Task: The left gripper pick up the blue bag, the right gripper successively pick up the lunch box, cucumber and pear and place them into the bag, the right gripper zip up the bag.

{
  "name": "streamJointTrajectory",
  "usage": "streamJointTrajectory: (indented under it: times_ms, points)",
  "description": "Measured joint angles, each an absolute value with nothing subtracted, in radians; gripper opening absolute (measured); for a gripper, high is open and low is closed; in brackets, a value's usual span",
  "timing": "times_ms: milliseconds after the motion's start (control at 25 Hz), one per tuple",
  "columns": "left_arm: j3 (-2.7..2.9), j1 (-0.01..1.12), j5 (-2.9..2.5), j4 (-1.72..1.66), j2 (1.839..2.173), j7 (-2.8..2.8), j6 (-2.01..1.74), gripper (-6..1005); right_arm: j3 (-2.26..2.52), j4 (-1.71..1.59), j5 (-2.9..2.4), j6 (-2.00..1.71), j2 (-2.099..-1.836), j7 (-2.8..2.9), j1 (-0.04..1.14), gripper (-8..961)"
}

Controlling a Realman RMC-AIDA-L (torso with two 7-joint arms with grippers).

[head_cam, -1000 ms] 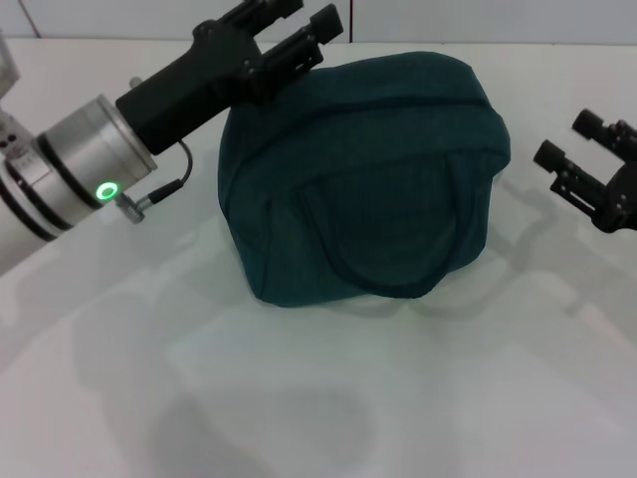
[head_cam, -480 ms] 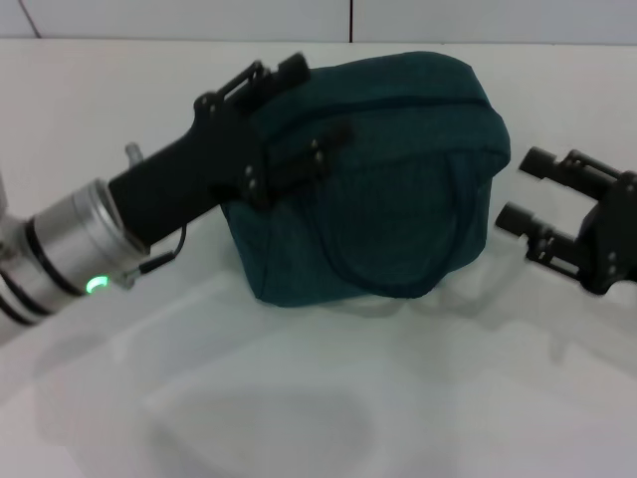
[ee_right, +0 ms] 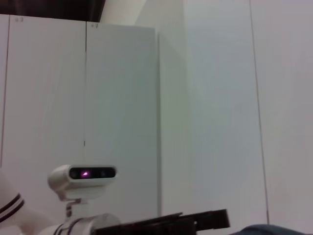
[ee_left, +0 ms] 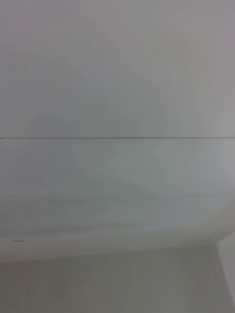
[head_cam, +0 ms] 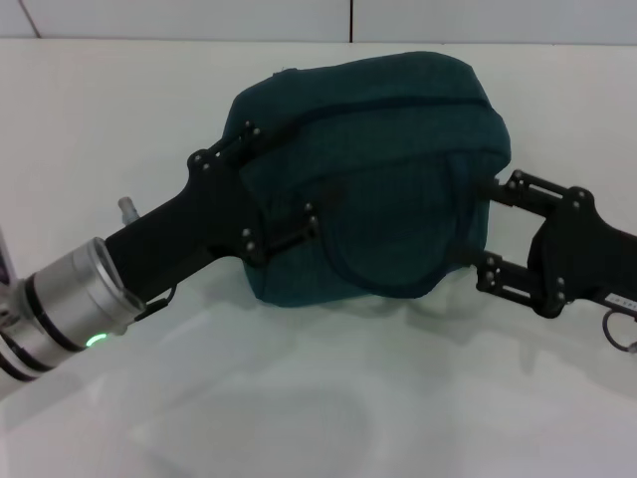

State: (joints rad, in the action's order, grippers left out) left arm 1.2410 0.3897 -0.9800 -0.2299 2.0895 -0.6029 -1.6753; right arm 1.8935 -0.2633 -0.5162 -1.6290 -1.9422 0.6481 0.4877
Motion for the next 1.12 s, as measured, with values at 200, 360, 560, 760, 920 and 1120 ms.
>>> streamJointTrajectory:
  times_ms: [200, 360, 560, 760, 920, 1120]
  points:
    - [1.241, 0.383, -0.988, -0.239, 2.084, -0.601, -1.689, 793, 1.866, -0.261, -0.517, -1.626, -1.955, 0.643, 0.476, 645]
    - [1.241, 0.389, -0.998, -0.241, 2.081, -0.597, -1.690, 792, 1.866, -0.261, -0.518, -1.624, -1.957, 0.642, 0.467, 645]
    - [1.237, 0.384, -1.002, -0.242, 2.081, -0.546, -1.710, 792, 1.867, -0.261, -0.515, -1.630, -1.956, 0.641, 0.457, 645]
    - [1.241, 0.392, -1.049, -0.242, 2.073, -0.536, -1.716, 792, 1.867, -0.261, -0.517, -1.630, -1.955, 0.640, 0.455, 645]
    - [1.241, 0.386, -1.100, -0.264, 2.063, -0.539, -1.717, 793, 1.864, -0.259, -0.514, -1.630, -1.956, 0.640, 0.444, 645]
    - [1.241, 0.351, -1.135, -0.288, 2.058, -0.519, -1.719, 788, 1.829, -0.258, -0.514, -1.631, -1.986, 0.623, 0.424, 645]
